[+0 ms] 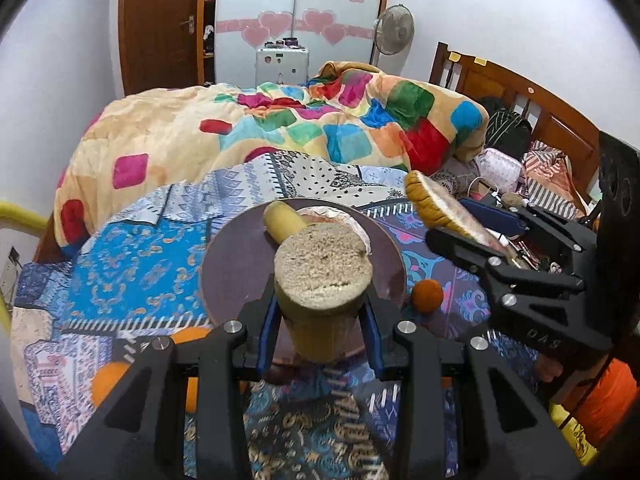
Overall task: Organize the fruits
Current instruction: 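Carry the yellow cylinder with the left tool while the right tool carries the wedge to the plate, then set the cylinder on the plate with the left tool while the right tool releases the wedge there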
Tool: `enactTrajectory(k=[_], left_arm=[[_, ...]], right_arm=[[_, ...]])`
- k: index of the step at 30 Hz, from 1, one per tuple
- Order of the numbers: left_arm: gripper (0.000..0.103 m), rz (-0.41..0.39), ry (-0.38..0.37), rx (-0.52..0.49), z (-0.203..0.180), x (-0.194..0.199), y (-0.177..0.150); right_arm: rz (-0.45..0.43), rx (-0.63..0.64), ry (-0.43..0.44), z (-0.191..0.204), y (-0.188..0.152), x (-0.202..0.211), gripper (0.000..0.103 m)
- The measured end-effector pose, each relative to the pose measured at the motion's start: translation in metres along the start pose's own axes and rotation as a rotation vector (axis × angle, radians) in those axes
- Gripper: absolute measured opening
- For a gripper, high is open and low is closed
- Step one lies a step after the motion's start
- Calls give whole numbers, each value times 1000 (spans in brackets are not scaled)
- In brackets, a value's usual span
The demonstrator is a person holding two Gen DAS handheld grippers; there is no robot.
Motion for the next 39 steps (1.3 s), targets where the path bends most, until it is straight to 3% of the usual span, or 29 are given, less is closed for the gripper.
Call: enactTrajectory(k=[15,22,29,39], left_arm=[[37,89,-35,70,23,-51,27],[38,96,-29,86,33,-58,34],[51,171,-27,85,38,-77,25],[51,137,0,86,42,-65,23]], right_arm=[[86,58,-18,1,9,-49,46],[163,73,28,4,13,-73,46],[239,74,22,9,11,-89,47],[185,103,18,13,20,-70,48]])
Point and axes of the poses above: each gripper's, at about its wrist camera, not at the fingertips, and x roughly against the way its jaws point, z to its left, y to its top, the point moved 3 cm from there along -x, roughly the way its jaws point, and after that the axes turned 4 degrees about x, right-handed, at the moved point
